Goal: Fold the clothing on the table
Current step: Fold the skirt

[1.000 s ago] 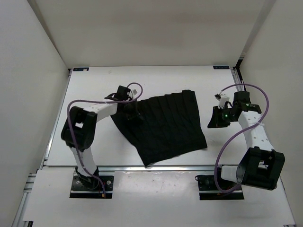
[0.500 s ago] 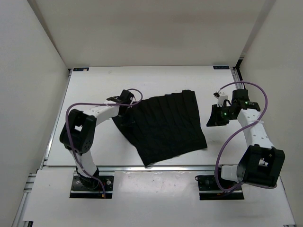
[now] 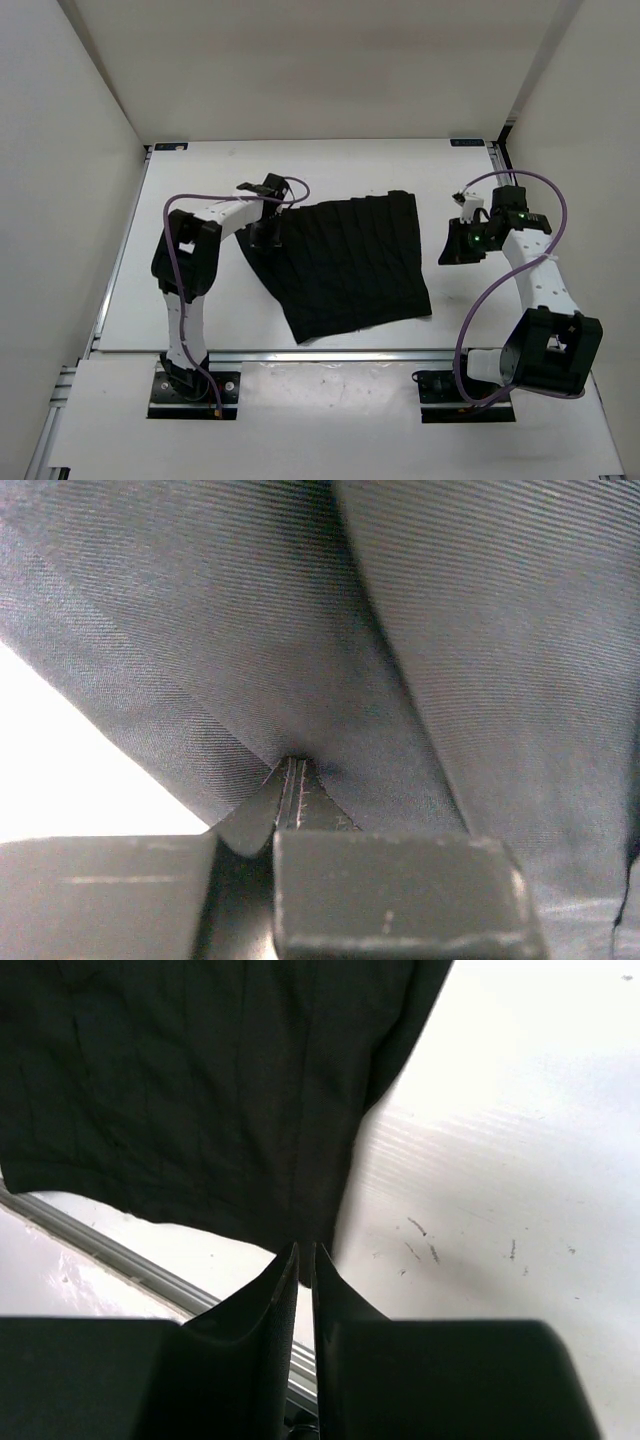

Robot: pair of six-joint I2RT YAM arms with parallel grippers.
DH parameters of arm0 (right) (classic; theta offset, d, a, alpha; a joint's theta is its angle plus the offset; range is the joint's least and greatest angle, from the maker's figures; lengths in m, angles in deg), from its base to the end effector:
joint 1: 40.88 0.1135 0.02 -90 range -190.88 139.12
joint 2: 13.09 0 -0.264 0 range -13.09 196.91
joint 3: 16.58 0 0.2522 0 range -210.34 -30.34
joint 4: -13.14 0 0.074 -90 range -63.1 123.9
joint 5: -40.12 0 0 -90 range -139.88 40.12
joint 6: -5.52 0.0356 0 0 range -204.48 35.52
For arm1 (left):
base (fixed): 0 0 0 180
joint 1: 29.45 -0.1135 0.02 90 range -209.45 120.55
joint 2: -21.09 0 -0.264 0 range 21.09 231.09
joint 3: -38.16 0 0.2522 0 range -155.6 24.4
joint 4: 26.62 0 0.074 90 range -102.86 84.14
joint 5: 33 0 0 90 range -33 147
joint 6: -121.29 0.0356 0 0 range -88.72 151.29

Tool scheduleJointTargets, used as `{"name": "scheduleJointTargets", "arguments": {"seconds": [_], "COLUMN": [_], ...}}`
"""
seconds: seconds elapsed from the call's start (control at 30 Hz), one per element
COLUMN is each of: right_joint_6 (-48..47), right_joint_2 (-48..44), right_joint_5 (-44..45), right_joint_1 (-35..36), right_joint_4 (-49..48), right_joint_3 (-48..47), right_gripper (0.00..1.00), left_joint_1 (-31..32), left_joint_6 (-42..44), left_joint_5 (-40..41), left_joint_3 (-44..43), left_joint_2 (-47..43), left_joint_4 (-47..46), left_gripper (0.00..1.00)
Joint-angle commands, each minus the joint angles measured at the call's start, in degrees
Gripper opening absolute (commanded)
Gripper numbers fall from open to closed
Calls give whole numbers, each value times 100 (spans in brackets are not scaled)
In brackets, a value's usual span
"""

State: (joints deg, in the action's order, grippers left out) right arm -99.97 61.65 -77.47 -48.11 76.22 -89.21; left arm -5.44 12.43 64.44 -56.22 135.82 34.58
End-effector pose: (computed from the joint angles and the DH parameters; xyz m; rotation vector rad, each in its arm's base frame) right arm 0.2469 -0.0147 0.2631 -0.3250 2.5651 0.5097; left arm 0.3517 -0.1516 0.1575 0.1186 2.9531 0.0991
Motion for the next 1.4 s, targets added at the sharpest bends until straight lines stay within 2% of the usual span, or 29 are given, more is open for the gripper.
{"name": "scheduleJointTargets", "arguments": {"seconds": [0.0, 0.13, 0.27, 0.4, 0.47, 0.5, 0.57, 0.63, 0.7, 0.8, 0.83, 0.87, 0.93, 1.0, 1.03, 1.1, 1.23, 1.37], "right_joint_6": [10, 116, 186, 291, 239, 248, 300, 353, 450, 677, 826, 889, 1038, 1083, 1065, 1074, 1162, 1197], "right_joint_2": [-187, -328, -425, -582, -584, -618, -653, -645, -654, -557, -487, -443, -372, -285, -285, -241, -249, -188], "right_joint_5": [70, 53, -18, -44, -272, -360, -484, -502, -396, -553, -632, -746, -870, -888, -879, -835, -704, -923], "right_joint_1": [-59, -104, -95, -42, -60, -69, -69, 54, 150, 143, 107, 72, 98, 151, 195, 361, 555, 450], "right_joint_4": [-36, -36, -54, -124, -116, -98, -115, -186, -274, -414, -467, -502, -625, -695, -739, -801, -1029, -1030], "right_joint_3": [-300, -327, -187, 24, 139, 148, 288, 429, 560, 850, 973, 1026, 1202, 1255, 1281, 1325, 1527, 1624], "right_gripper": [15, 15, 15, 17, 63, 99, 99, 99, 99, 98, 94, 88, 82, 90, 99, 99, 96, 96], "left_joint_1": [-291, -493, -520, -354, -230, -187, -160, -230, -265, -160, -142, -151, -116, 94, 130, 227, -37, -265], "left_joint_6": [258, 189, 171, 206, 285, 355, 129, -64, -233, -259, -329, -478, -777, -1005, -1059, -1278, -1752, -2008], "left_joint_5": [380, 451, 390, 161, -100, -346, -524, -718, -980, -1156, -1410, -1508, -1973, -1976, -1949, -2088, -2545, -2652], "left_joint_3": [-540, -1060, -1955, -1941, -1590, -1197, -422, 604, 1159, 1898, 2249, 2574, 3076, 3525, 3805, 4237, 5150, 5784], "left_joint_2": [566, 944, 1357, 869, 369, -96, -842, -1593, -2321, -2893, -3148, -3264, -3711, -3932, -4046, -4170, -4573, -4899], "left_joint_4": [46, 169, 240, -198, -566, -882, -1401, -1685, -1625, -1387, -1535, -1701, -1904, -1984, -2080, -2309, -3071, -3505], "left_gripper": [0, 0, 0, 0, 0, 6, 37, 42, 60, 78, 79, 75, 70, 70, 70, 67, 66, 66]}}
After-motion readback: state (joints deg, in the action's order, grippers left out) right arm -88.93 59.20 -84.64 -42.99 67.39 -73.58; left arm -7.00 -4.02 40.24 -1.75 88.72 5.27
